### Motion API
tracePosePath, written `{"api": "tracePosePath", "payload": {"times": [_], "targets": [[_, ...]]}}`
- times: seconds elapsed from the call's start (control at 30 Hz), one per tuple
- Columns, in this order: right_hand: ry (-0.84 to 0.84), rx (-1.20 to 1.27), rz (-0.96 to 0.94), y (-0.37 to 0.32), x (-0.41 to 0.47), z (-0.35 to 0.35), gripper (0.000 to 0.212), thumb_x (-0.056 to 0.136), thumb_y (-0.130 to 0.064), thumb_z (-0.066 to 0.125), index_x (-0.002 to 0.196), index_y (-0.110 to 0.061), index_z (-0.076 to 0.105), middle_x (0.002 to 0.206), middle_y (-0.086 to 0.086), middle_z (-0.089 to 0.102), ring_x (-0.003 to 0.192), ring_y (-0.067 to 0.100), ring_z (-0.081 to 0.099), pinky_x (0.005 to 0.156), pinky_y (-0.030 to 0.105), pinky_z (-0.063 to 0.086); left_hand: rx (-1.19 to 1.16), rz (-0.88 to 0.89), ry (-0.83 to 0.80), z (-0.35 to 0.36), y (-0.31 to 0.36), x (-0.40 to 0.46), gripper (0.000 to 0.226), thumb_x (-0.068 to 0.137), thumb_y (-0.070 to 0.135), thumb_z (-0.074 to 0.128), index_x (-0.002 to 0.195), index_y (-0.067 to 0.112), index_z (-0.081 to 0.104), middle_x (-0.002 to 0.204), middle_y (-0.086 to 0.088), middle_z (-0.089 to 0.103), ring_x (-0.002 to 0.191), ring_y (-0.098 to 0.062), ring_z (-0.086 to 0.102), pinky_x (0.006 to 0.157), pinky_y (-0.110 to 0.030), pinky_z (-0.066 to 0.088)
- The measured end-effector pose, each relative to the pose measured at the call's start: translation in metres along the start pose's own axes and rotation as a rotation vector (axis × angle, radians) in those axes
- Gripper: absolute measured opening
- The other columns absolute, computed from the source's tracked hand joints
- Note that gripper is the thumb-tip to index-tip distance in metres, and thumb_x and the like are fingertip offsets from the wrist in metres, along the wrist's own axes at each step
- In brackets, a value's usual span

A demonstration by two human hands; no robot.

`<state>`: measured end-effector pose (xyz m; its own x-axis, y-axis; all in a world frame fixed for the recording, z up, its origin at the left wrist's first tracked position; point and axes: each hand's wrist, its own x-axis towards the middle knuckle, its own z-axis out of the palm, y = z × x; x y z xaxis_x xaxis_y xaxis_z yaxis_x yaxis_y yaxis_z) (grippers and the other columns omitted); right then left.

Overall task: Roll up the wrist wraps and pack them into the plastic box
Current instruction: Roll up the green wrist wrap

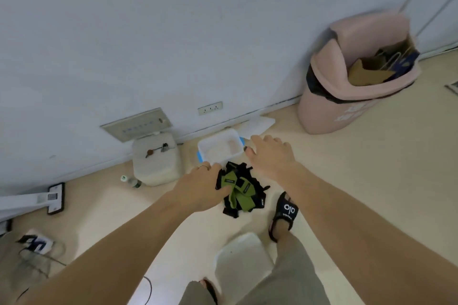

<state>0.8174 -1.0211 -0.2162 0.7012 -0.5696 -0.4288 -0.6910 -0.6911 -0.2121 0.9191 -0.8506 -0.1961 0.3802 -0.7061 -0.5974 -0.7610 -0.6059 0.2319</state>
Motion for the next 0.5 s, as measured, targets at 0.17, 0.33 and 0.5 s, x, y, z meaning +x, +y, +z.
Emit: {"api": "tracePosePath", "payload": {"times": [0.17, 0.33, 0.5], "targets": [[-0.082, 0.038, -0.069, 0.038, 0.123, 0.03, 0.051, 0.109, -0.045, 0.028, 0.151, -0.02, 0.04, 0.132, 0.014, 0.056, 0.122, 0.033, 0.052, 0.097, 0.046, 0.04, -0.12, -0.101, -0.005, -0.002, 0.01, 0.12, 0.067, 0.103, 0.057, 0.045, 0.157, 0.021, 0.028, 0.153, -0.007, 0.04, 0.134, -0.027, 0.048, 0.103, -0.042, 0.046], [-0.22, 0.059, -0.026, 0.064, 0.209, 0.106, 0.051, 0.109, -0.046, 0.03, 0.153, -0.021, 0.037, 0.137, 0.013, 0.055, 0.127, 0.035, 0.05, 0.104, 0.048, 0.039, -0.22, -0.174, -0.052, 0.044, -0.014, 0.23, 0.059, 0.102, 0.054, 0.048, 0.148, 0.019, 0.037, 0.145, -0.008, 0.046, 0.125, -0.028, 0.052, 0.1, -0.046, 0.048], [-0.313, 0.119, 0.03, 0.075, 0.292, 0.234, 0.045, 0.108, -0.047, 0.037, 0.14, -0.017, 0.048, 0.134, 0.013, 0.056, 0.126, 0.035, 0.051, 0.1, 0.045, 0.041, -0.35, -0.198, -0.115, 0.143, -0.061, 0.348, 0.063, 0.097, 0.051, 0.055, 0.149, 0.02, 0.037, 0.139, -0.008, 0.049, 0.122, -0.028, 0.053, 0.1, -0.044, 0.048]]}}
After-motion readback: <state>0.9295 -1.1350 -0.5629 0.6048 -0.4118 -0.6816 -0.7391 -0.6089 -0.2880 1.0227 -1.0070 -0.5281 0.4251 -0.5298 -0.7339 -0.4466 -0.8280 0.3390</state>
